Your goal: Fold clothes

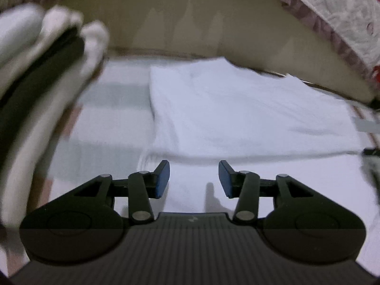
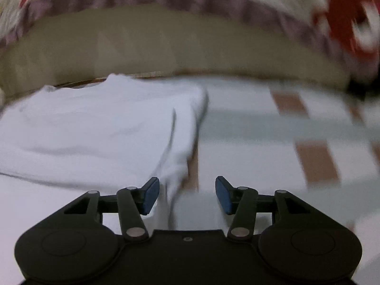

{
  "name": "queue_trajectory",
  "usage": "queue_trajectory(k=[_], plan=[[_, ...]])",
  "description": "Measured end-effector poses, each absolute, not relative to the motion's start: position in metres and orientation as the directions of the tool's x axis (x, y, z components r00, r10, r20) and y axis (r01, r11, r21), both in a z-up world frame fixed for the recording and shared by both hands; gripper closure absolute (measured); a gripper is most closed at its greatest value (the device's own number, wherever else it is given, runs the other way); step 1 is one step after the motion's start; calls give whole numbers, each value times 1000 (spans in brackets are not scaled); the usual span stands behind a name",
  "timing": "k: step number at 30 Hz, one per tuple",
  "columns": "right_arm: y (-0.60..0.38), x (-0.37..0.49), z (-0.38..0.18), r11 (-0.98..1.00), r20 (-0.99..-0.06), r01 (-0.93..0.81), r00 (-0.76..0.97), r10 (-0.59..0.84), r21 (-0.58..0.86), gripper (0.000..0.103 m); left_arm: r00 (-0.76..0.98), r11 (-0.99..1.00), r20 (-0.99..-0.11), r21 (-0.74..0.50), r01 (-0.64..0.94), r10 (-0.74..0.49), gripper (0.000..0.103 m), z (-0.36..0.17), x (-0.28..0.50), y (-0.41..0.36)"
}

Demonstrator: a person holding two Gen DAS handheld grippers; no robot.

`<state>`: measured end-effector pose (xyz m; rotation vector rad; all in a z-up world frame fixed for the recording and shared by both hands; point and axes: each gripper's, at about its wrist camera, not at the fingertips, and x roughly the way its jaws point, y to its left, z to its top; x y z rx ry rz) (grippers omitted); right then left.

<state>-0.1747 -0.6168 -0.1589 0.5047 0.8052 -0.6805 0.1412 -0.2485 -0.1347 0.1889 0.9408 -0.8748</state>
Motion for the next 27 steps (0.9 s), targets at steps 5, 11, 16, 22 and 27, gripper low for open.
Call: queue_trajectory(k=[5,11,16,22,27], plan=[[-586,-251,-172,607,-793,670,601,-104,428,47,191,711,-834,-294,639,-517,58,-144,119,-167],[-530,-306,-181,708,-815,541,573,85,455,47,97,736,-874,-336,588,-477,57,-150,90,-110],[-516,-334,-193,572,-759,531,586,285,625,47,16,693,-887,-348,632,-461,48,-148,81,-113],[-494,-328,-200,568,-689,433,618,379,700,43,-90,663,-934,-310,681,-345,43,-164,68,-125],[-483,-320,-197,624,-711,417,614,343,661,84,-76,679,-923,-331,655,-377,38,-167,74,-125]])
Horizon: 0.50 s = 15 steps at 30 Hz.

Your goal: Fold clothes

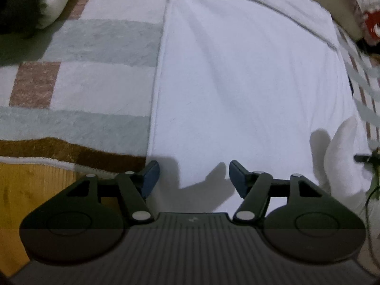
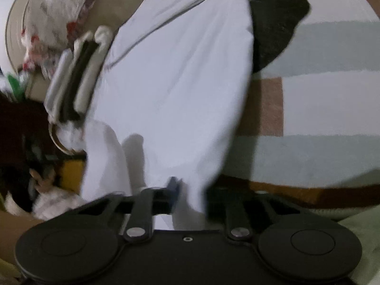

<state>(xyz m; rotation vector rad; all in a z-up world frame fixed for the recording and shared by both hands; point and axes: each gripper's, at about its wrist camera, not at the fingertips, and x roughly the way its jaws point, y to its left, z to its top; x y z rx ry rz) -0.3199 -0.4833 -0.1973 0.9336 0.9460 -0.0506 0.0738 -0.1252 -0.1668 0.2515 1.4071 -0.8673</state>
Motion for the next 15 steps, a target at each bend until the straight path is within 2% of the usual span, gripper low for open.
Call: queue_trajectory(k=[2,5,7,10,12,15], plan=[[-485,-312,-193,634,-706,406,625,333,658,88,-47,705,-918,-334,626,-394,38,-166,77,-119],[-492,-307,-182,643,-682,377,657,321,666,93,127,748,-924,-205,632,-361,39,-151,73,-114],[-496,-308,-175,632,-648,354,690,322,690,95,109,712,-897,-261,652,-429,38,-146,73,-113],[-497,-295,-166,646,-629,317,703,331,694,95,44,728,-938,-236,643,-343,38,-166,77,-121],[-496,-286,-160,664,-627,296,704,335,686,95,39,744,-937,-249,620,-346,31,-169,83,-117],[-496,-275,-157,672,-619,282,712,332,685,95,35,769,-932,-275,577,-360,31,-174,90,-109]])
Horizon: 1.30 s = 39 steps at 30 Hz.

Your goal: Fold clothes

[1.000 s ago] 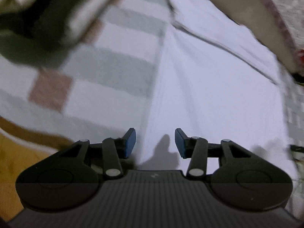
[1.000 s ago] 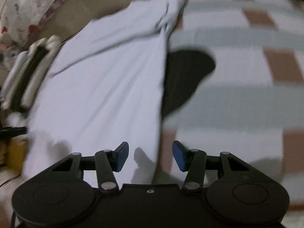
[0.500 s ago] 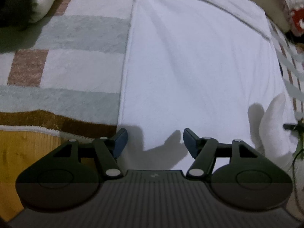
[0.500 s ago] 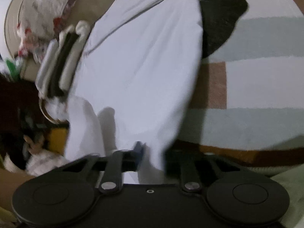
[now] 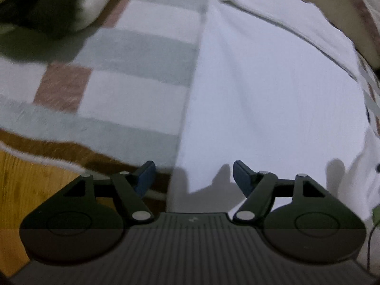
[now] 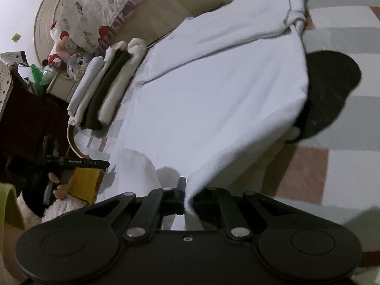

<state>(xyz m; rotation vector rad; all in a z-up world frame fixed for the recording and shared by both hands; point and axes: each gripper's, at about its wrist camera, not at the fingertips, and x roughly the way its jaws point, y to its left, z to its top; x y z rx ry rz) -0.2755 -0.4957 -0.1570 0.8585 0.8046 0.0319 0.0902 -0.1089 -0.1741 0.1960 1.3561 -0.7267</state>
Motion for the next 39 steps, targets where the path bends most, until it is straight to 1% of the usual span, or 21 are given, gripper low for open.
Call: queue_trajectory(k=[1,2,3,4,5,7,8,9,12,14,16,21,24,30,32,35,37,38,39], plan=[[-496,-274,-157,671,-617,280,713,333,686,95,23,762,-925,-299,575,-380,32,-175,91,-107],[-495,-272,-157,669,-614,278,714,335,689,95,7,751,-917,-323,576,-399,39,-175,91,-106],[-495,-271,-158,669,-612,276,715,337,690,95,-9,739,-908,-346,577,-418,56,-175,91,-105],[-494,-271,-159,671,-612,273,715,337,689,95,-5,733,-907,-343,587,-421,65,-175,90,-106],[-494,-269,-159,672,-612,273,715,337,689,95,13,735,-912,-322,597,-410,78,-174,87,-108],[-494,-266,-161,672,-612,272,715,338,689,95,35,735,-915,-299,609,-402,86,-174,84,-112],[-496,-266,-162,671,-611,272,715,339,690,95,37,730,-912,-301,614,-408,96,-173,82,-113],[-496,-265,-163,672,-610,270,718,337,690,95,39,720,-909,-303,624,-416,98,-172,79,-116],[-498,-264,-164,680,-600,260,731,326,686,95,102,692,-901,-247,678,-421,99,-160,68,-125],[-501,-259,-164,688,-596,255,739,314,679,96,144,702,-897,-218,678,-418,99,-143,64,-128],[-505,-252,-161,700,-595,252,745,301,669,96,136,711,-876,-275,648,-463,99,-135,72,-140],[-514,-222,-153,748,-614,235,738,279,621,97,166,698,-819,-340,630,-549,99,-130,90,-189],[-524,-201,-145,758,-605,242,759,241,606,97,184,691,-784,-377,617,-593,99,-126,102,-215],[-569,-178,-124,732,-583,364,810,57,576,97,328,732,-726,-344,588,-605,99,-111,133,-244],[-591,-172,-123,704,-610,446,792,-23,553,97,364,751,-713,-342,565,-599,99,-111,149,-249],[-625,-160,-133,645,-677,559,731,-87,521,97,378,761,-696,-383,524,-610,99,-124,176,-254],[-633,-152,-139,661,-697,575,709,-109,482,94,348,751,-693,-432,499,-631,96,-135,182,-251],[-637,-149,-143,669,-706,582,698,-119,462,92,331,752,-701,-452,480,-632,93,-140,184,-246],[-642,-145,-146,676,-715,589,687,-130,442,92,312,755,-711,-468,458,-630,82,-145,186,-241]])
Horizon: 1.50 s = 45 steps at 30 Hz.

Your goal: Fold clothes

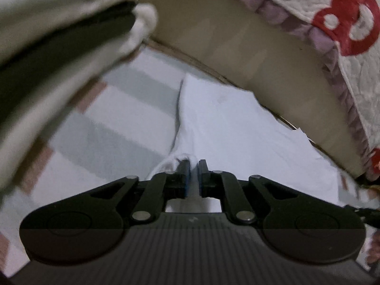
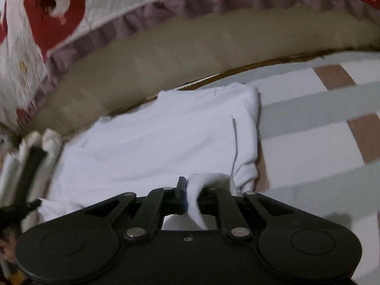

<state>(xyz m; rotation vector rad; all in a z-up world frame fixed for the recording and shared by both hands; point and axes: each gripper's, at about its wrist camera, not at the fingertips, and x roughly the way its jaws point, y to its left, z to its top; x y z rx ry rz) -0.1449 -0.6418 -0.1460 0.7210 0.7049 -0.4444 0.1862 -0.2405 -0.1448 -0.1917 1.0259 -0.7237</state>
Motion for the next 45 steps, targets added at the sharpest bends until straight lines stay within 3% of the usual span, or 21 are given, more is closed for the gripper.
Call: queue_trajectory(k=[2,7,9,12,15,17,21,24,26,32,34,35,36,37,39,40,43,45], plan=[[-644,-145,-152,675,-732,601,668,-132,427,92,294,768,-727,-488,416,-621,76,-149,191,-221],[-630,-157,-148,756,-738,572,650,-181,318,91,249,715,-692,-538,447,-677,75,-132,187,-190],[-624,-159,-148,778,-749,576,624,-221,250,92,187,702,-722,-523,484,-667,62,-133,177,-198],[-608,-157,-152,799,-768,590,565,-302,120,92,138,693,-749,-504,516,-648,61,-144,152,-212],[-600,-155,-152,802,-762,593,554,-337,76,91,84,678,-774,-490,548,-628,59,-156,135,-226],[-605,-157,-148,786,-746,606,580,-327,126,88,76,696,-804,-459,553,-590,55,-168,133,-233],[-630,-185,-141,642,-634,602,740,-225,474,82,79,709,-808,-460,534,-584,53,-181,139,-231],[-634,-201,-140,599,-610,598,762,-218,533,74,53,697,-784,-516,497,-618,52,-183,147,-222],[-631,-208,-141,596,-606,585,771,-197,550,67,50,691,-784,-513,510,-619,52,-183,146,-222],[-611,-219,-152,578,-622,563,774,-118,591,64,61,669,-791,-470,576,-608,54,-179,138,-225],[-601,-217,-157,614,-645,560,757,-107,556,64,90,647,-806,-397,651,-585,67,-175,130,-228],[-596,-215,-159,637,-658,559,746,-105,531,64,116,635,-818,-338,695,-563,79,-173,124,-231],[-591,-213,-161,659,-671,556,734,-104,506,64,142,620,-829,-278,734,-540,79,-171,118,-234],[-587,-211,-161,681,-679,551,726,-106,482,64,143,615,-830,-272,741,-539,79,-170,116,-234],[-581,-209,-156,723,-661,518,742,-114,457,81,119,620,-819,-321,715,-561,79,-170,119,-233],[-579,-208,-152,739,-647,500,754,-116,451,94,112,619,-815,-334,711,-568,77,-170,120,-231],[-580,-208,-139,746,-590,473,796,-133,469,94,94,623,-803,-375,687,-588,75,-172,125,-228],[-585,-209,-134,726,-564,477,812,-149,495,94,77,623,-789,-417,662,-610,66,-174,128,-225]])
